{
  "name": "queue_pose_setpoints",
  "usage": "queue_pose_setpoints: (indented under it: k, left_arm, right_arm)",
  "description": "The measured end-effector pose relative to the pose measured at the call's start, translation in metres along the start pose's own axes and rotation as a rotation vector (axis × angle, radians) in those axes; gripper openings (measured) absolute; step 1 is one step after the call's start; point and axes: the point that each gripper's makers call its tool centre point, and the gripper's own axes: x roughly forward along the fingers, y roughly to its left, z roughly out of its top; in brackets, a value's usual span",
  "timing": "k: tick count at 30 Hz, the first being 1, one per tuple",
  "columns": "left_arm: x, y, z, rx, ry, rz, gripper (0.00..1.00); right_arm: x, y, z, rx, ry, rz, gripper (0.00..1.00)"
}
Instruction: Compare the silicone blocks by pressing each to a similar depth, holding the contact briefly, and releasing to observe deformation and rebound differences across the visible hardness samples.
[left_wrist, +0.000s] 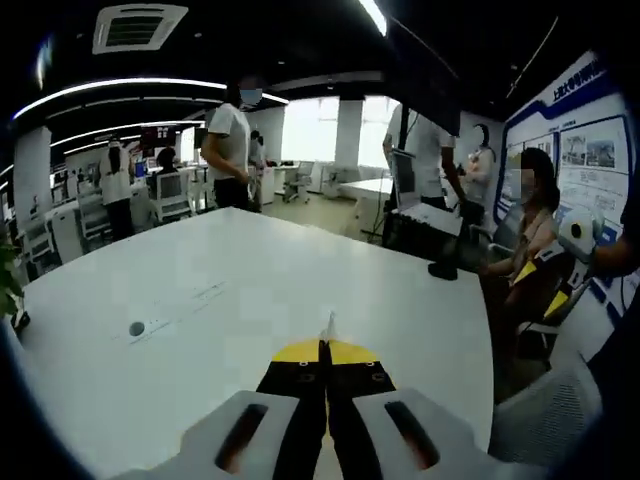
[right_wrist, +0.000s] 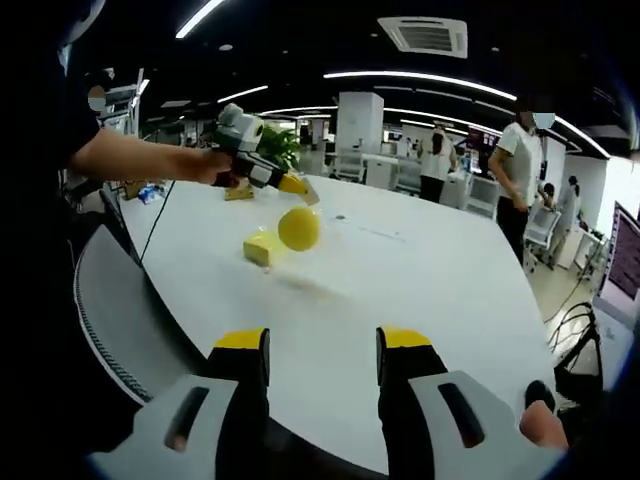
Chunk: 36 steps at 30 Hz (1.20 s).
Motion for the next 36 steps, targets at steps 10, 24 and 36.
queue_pose_setpoints:
  k: [10,24,36]
  left_arm:
    - [-0.050,-0.002,0.040,0.121,-0.027,-0.003,0.00]
    - [-0.106,-0.017,0.103,0.205,-0.106,-0.024,0.00]
    - [-0.122,-0.026,0.139,0.258,-0.140,-0.055,0.00]
  right_arm:
    - [0.005,0.020,0.010,-0.034,-0.027,0.043,0.38]
    - [0.018,0.049,0.024,-0.077,-0.026,0.119,0.38]
    - [0.039,0.058,0.041,-0.083,-0.052,0.197,0.42]
